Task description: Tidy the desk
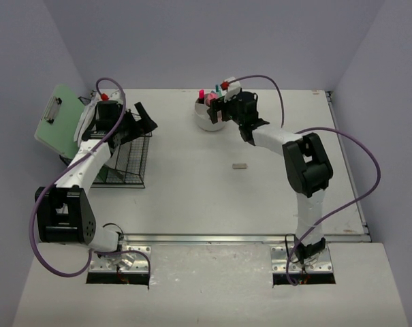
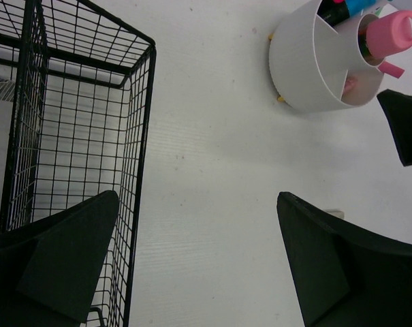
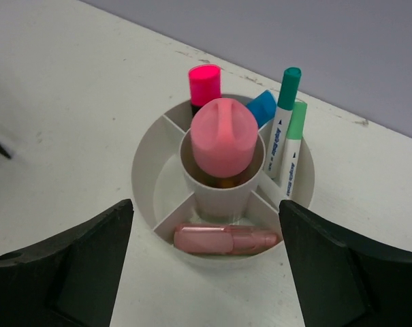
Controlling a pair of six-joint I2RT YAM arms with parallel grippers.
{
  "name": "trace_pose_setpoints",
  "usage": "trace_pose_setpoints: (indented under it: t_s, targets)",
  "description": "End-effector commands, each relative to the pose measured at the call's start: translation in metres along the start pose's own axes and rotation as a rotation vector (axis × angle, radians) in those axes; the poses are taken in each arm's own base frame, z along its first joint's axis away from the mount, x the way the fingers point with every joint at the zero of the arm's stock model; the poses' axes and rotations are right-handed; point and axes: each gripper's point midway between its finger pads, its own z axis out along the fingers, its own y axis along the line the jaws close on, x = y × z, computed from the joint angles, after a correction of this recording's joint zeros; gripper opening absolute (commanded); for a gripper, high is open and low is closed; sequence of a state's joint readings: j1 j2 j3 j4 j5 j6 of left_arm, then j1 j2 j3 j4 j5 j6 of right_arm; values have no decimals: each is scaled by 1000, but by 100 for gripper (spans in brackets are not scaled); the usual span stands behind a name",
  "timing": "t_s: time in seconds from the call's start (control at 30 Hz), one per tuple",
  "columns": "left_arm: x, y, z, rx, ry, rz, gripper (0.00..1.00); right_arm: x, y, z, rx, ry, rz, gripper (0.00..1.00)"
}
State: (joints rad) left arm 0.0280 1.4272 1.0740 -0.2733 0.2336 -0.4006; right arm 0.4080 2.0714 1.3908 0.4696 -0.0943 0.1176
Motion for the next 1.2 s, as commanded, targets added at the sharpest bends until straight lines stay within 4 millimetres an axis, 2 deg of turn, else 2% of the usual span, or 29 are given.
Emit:
trace_pose_setpoints:
  t_s: [0.0,0.07,0.13,0.17,0.23,0.33,0.47,0.6,0.77,0.9,0.97,1.13,1.17]
  targets:
    - [-25,-23,-15,84,-74,48,100,-83,27,-48,-187,-69,-269,87]
    - [-24,-24,-17,95,-71,86,100,-76,33,-57,-251,7,-325,84]
    - [-21,-24,-20,99,-56,132,100,-50,47,-85,-418,169,-475,80]
    - [-18,-23,-20,98,-46,160,100,-35,53,-100,-486,253,-489,79]
    - [-16,-23,-21,95,-36,206,100,-10,56,-115,-581,363,-593,75]
    - [-13,-18,-20,65,-24,239,100,39,50,-149,-659,658,-706,71]
    - [-8,-24,-17,62,-16,268,100,96,32,-170,-684,923,-830,67]
    - [-5,-26,-14,61,-2,271,100,130,18,-170,-669,1090,-885,68]
    - [-4,-23,-10,46,6,272,100,146,11,-154,-651,1177,-873,71]
    - [0,-20,-7,42,19,271,100,153,15,-146,-663,1182,-887,71]
    - [2,-18,-4,40,27,266,100,162,16,-144,-671,1196,-902,68]
    - [3,-17,0,34,32,261,100,173,15,-142,-659,1220,-921,49]
    - [3,-16,1,32,31,262,100,175,16,-143,-656,1225,-921,48]
